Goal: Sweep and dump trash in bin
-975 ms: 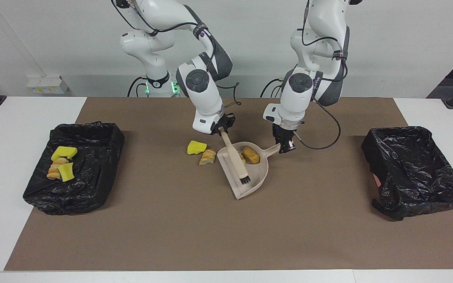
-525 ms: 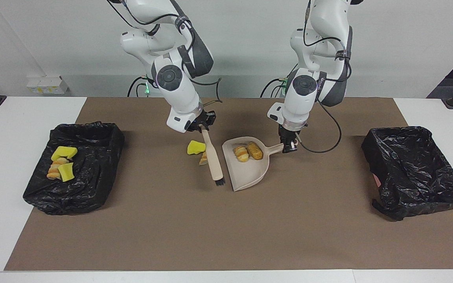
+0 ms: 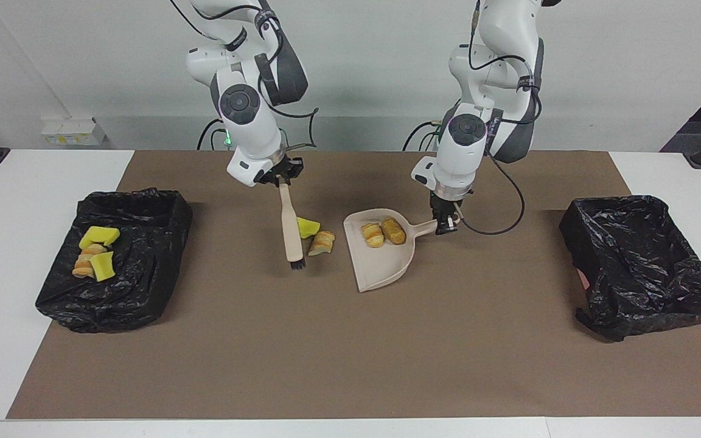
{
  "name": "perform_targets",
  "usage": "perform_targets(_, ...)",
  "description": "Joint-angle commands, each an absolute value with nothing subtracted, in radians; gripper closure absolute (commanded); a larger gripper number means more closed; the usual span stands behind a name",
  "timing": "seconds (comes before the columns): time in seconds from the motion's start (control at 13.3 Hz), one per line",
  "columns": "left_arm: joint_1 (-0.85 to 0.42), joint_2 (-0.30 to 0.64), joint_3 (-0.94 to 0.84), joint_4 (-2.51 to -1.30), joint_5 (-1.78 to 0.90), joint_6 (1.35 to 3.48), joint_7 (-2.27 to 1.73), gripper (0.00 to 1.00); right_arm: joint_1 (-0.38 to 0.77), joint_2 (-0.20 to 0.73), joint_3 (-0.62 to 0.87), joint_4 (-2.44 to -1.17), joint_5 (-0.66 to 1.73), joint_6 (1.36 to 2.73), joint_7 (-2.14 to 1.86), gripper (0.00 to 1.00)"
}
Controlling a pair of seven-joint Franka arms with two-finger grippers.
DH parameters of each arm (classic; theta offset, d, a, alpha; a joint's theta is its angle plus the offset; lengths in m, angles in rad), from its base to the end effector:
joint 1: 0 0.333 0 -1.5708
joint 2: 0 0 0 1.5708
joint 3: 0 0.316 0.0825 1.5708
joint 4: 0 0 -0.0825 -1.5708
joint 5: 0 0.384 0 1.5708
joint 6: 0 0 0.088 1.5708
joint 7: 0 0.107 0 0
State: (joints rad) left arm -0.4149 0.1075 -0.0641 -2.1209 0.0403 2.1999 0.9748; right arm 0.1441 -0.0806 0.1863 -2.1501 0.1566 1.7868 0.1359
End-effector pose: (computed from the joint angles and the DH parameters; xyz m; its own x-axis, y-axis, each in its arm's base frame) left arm 0.4935 -0.2543 0.3596 0.0927 -0.9950 -0.0367 -0.9956 -0.0931 0.0095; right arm 0.4577 0.1721 0.4161 0.9445 0.1422 -0.2960 0.1229 -0.9890 -0.0828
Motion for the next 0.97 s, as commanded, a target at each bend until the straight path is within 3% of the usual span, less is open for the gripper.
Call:
perform_targets(0.0, -0.431, 0.058, -0.060, -2.192, 0.060, 2.200, 0.956, 1.00, 0.126, -0.236, 0.196, -2.350, 0.144, 1.865, 0.195, 1.00)
perform_targets(0.3, -0.431, 0.060, -0.058, -2.192, 0.060, 2.214, 0.953, 1.00, 0.081, -0.328, 0.199, -2.523, 0.149, 1.968, 0.248, 1.00)
perform_targets(0.6, -0.430, 0.063, -0.058, -2.187, 0.060, 2.224, 0.942, 1.00, 0.136, -0.209, 0.204, -2.501, 0.161, 2.113, 0.299, 1.00)
perform_targets(0.9, -0.430, 0.063, -0.058, -2.187, 0.060, 2.229, 0.939, 1.00, 0.221, -0.092, 0.207, -2.416, 0.164, 2.161, 0.350, 1.00)
